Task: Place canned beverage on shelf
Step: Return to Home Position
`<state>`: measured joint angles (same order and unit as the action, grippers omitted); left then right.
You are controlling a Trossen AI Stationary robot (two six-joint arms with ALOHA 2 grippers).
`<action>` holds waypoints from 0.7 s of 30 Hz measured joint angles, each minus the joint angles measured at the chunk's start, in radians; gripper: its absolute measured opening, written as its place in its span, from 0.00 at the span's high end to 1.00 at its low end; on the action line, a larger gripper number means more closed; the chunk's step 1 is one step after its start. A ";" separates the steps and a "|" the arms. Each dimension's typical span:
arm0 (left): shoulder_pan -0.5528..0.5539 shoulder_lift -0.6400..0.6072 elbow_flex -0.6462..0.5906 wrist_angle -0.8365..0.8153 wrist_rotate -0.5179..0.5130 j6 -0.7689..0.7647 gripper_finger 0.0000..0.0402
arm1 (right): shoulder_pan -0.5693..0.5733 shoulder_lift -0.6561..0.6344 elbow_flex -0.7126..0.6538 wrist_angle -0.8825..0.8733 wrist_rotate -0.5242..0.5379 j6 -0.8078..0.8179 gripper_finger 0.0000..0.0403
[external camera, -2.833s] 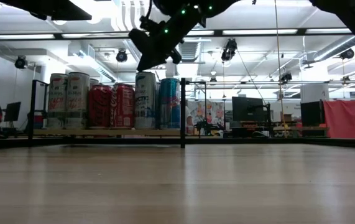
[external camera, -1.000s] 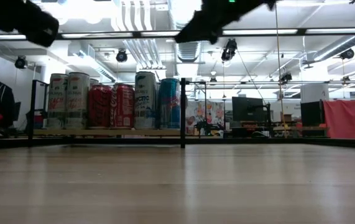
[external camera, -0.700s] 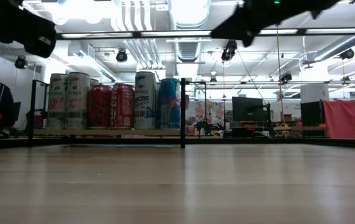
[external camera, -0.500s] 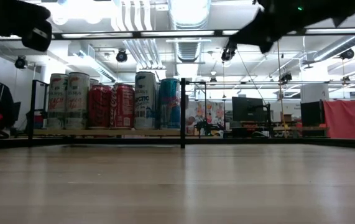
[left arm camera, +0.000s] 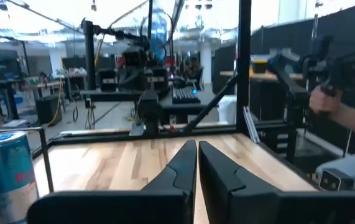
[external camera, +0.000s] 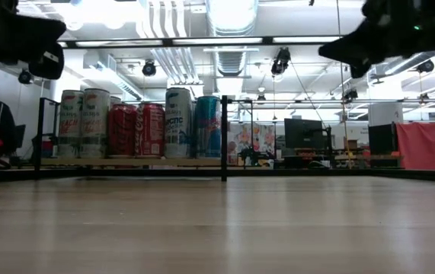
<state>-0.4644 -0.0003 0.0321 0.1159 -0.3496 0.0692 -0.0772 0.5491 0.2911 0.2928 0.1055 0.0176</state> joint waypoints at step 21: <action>0.398 0.006 -0.022 0.001 0.077 0.051 1.00 | -0.024 -0.539 -0.278 -0.112 -0.003 -0.135 0.97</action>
<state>-0.0667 0.0056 0.0101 0.1165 -0.2730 0.1205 -0.1013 0.0098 0.0135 0.1813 0.1020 -0.1169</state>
